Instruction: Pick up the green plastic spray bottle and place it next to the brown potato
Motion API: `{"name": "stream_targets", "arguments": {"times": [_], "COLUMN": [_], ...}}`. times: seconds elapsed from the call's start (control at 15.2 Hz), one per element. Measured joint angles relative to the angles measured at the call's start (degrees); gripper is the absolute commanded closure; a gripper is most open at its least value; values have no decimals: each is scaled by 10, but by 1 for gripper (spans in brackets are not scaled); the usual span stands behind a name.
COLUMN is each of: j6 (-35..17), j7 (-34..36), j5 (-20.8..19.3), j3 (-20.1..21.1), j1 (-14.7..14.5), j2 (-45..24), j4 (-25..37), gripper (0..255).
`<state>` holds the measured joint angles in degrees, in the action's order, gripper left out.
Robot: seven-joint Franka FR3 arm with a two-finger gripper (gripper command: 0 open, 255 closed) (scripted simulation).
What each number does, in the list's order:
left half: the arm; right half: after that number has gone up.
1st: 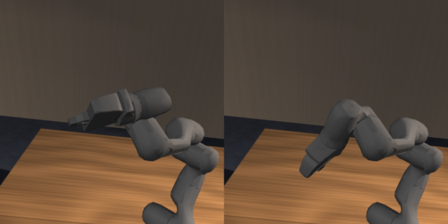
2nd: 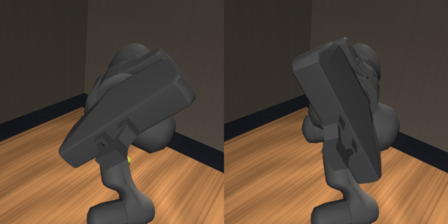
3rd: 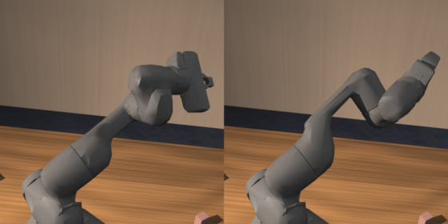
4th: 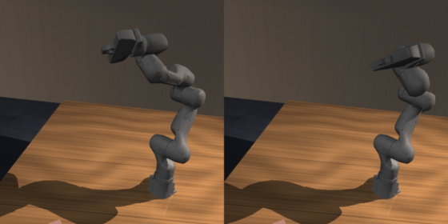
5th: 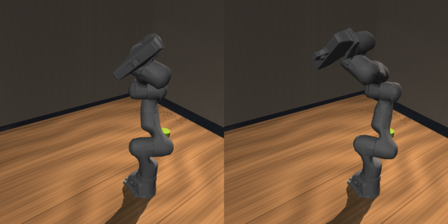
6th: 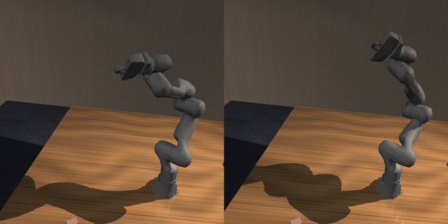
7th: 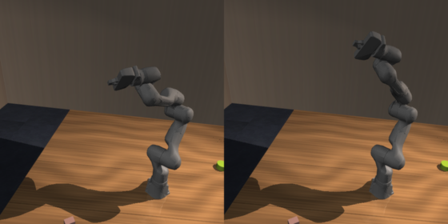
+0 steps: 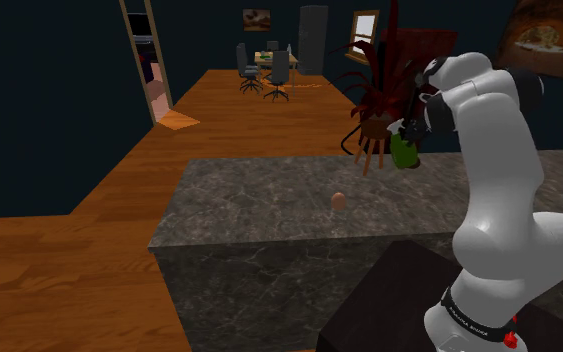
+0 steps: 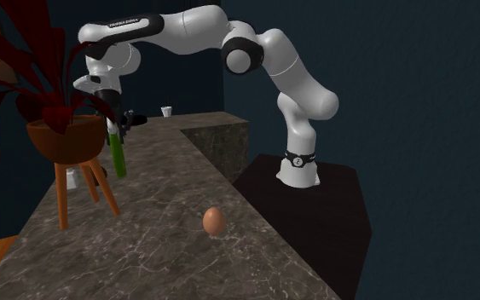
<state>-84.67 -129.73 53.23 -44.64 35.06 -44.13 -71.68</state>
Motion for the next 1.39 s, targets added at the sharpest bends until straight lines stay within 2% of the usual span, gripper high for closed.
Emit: {"name": "stream_targets", "arguments": {"times": [0.59, 1.06, 1.12, 1.39], "j6": [-43, -47, -47, -47], "j7": [-27, -30, -30, -31], "j5": [14, 17, 17, 17], "j3": [9, 10, 10, 11], "j1": [-6, -5, -5, -4], "j2": [-24, -26, -27, -31], "j4": [-33, -32, -31, -32], "gripper": [255, 255, 0, 0]}}
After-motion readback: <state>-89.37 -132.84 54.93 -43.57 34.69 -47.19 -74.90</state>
